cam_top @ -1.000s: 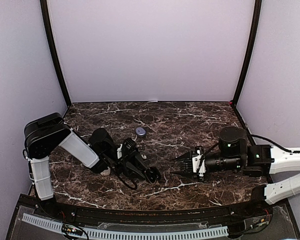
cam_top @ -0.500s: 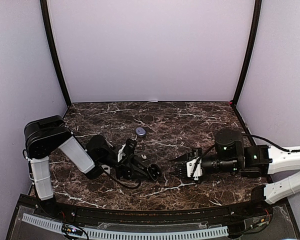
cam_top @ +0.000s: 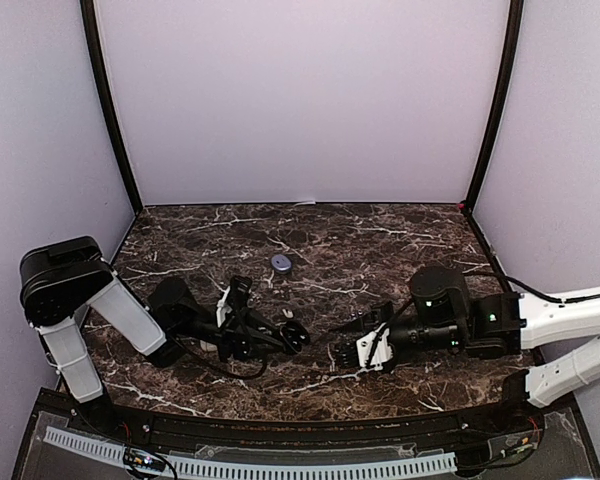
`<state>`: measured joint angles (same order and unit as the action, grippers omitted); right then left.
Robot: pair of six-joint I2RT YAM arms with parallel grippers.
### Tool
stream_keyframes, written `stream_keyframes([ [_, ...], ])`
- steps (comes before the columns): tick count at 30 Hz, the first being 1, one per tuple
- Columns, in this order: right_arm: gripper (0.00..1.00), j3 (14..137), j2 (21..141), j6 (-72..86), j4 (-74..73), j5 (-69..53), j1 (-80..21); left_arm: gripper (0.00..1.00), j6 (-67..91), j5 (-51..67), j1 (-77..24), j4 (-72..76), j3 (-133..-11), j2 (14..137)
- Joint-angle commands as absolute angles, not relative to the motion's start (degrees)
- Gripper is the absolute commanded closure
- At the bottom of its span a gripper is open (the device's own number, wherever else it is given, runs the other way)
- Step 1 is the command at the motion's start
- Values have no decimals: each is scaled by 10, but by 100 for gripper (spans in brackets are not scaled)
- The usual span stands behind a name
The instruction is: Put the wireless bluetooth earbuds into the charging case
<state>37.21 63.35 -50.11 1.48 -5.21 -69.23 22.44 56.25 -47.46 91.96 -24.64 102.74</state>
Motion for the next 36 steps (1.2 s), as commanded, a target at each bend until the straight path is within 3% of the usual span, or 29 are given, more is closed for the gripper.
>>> stream_keyframes([
  [1, 67, 411, 668, -539, 44, -56, -696, 93, 194, 567, -473, 872, -253, 990],
  [13, 69, 439, 709, -595, 52, -53, -697, 93, 136, 529, -473, 659, -289, 915],
  [36, 72, 487, 753, -636, 56, -60, -692, 93, 165, 556, -473, 631, -309, 923],
])
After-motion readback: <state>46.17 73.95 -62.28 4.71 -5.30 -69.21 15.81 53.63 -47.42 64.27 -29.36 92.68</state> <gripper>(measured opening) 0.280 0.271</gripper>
